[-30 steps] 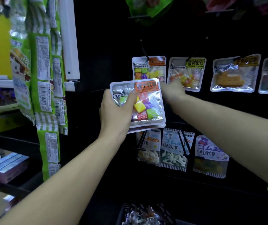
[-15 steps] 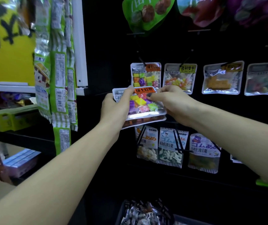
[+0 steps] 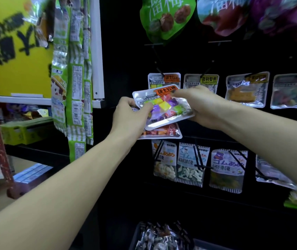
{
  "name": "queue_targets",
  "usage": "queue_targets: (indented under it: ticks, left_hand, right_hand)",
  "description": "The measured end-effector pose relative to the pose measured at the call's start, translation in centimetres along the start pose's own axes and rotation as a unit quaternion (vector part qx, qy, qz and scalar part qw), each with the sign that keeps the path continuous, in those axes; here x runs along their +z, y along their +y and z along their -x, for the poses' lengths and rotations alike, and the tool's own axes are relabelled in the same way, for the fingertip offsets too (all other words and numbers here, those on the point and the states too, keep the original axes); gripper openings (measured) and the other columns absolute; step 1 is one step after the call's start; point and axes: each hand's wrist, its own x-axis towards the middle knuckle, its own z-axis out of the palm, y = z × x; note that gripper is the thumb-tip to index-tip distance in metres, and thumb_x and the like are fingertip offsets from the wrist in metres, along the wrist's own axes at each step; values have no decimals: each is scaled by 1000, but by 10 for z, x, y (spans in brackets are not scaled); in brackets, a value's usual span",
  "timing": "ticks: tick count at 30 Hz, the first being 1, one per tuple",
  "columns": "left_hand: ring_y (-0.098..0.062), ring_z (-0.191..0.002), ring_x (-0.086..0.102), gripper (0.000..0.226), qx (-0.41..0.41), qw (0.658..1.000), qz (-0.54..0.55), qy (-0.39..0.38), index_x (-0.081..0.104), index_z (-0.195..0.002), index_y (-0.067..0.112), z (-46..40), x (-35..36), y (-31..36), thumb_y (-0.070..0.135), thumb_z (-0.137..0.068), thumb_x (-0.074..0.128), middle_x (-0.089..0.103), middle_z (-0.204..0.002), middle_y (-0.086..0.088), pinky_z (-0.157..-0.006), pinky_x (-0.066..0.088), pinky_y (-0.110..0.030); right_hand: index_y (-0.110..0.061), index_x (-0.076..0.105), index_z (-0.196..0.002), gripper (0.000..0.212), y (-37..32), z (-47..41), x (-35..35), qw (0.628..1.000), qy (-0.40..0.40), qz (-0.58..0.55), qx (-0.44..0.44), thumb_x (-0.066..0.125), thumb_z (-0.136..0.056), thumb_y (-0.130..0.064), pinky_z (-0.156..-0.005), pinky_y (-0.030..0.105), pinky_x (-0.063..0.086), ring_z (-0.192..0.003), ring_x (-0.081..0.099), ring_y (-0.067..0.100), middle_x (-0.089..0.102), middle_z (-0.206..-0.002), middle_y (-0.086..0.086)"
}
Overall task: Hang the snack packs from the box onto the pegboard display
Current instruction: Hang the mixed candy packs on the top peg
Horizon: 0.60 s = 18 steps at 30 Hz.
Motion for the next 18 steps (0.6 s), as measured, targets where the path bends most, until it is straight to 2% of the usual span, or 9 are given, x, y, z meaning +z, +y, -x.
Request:
queue_targets:
  ticks: [1, 2, 4, 5, 7, 10, 12, 14, 18]
  left_hand:
    - [-16, -83, 74, 23, 14, 1000, -7, 1, 54, -100, 20, 0, -1, 1, 36, -96, 71, 73, -86, 7, -73, 60, -36]
    - [-15, -81, 74, 25, 28, 999, -18, 3, 55, -101, 20, -1, -2, 2, 38, -96, 71, 73, -87, 7, -72, 60, -37]
    - [-5, -71, 68, 28, 51, 998, -43, 4, 55, -102, 19, 0, -3, 4, 43, -97, 69, 70, -84, 8, -65, 55, -30]
    - [0, -68, 63, 31, 55, 997, -52, 4, 55, -102, 19, -1, -3, 4, 47, -97, 68, 68, -85, 10, -62, 50, -24]
    - [2, -75, 55, 39, 45, 996, -71, 4, 55, -104, 18, -1, -3, 1, 56, -98, 61, 59, -91, 14, -61, 40, -15]
    - [-4, -74, 51, 47, 22, 998, -63, 8, 56, -106, 17, -2, -3, -3, 63, -100, 52, 57, -92, 7, -62, 37, -17]
    - [-12, -66, 48, 44, 21, 999, -50, 4, 53, -98, 18, -3, -2, -5, 62, -100, 52, 55, -83, -2, -63, 41, -26]
    - [-15, -63, 46, 41, 27, 998, -50, 2, 48, -90, 21, -4, -1, -6, 60, -100, 54, 57, -83, -6, -60, 39, -30]
    - [-15, -78, 59, 30, 28, 998, -43, 24, 54, -93, 23, -8, 3, -5, 52, -101, 59, 64, -96, 0, -61, 43, -28]
  right_hand:
    - [8, 66, -112, 30, 0, 0, -2, 999, -19, -24, 13, 72, -94, -15, -70, 32, 47, -84, 65, 28, 75, -107, 25]
    - [9, 67, -115, 33, 0, 1, -2, 999, -31, -33, 17, 73, -93, -14, -62, 27, 51, -82, 71, 27, 77, -107, 22]
    - [4, 68, -115, 25, -1, 3, -2, 998, -48, -36, 12, 72, -93, -6, -55, 27, 57, -83, 77, 27, 78, -104, 18]
    - [0, 68, -113, 20, -1, 2, -2, 998, -46, -43, -1, 70, -93, -2, -60, 31, 62, -85, 78, 28, 79, -102, 17]
    - [-6, 66, -109, 16, -4, -2, 1, 998, -15, -52, -44, 67, -94, 1, -72, 39, 65, -88, 79, 29, 79, -101, 14]
    - [-6, 60, -119, 26, -11, -10, 6, 993, 27, -48, -102, 70, -94, -4, -87, 49, 63, -97, 77, 29, 75, -112, 14]
    - [-5, 60, -119, 28, -15, -14, 11, 990, 53, -46, -121, 72, -94, -6, -88, 52, 62, -97, 77, 30, 75, -112, 15]
    - [-3, 60, -115, 24, -18, -20, 17, 988, 71, -57, -126, 72, -94, -6, -82, 53, 63, -91, 78, 31, 75, -109, 17]
    - [-5, 62, -104, 17, -18, -32, 25, 987, 83, -66, -123, 72, -91, -7, -84, 58, 61, -95, 76, 37, 74, -108, 22]
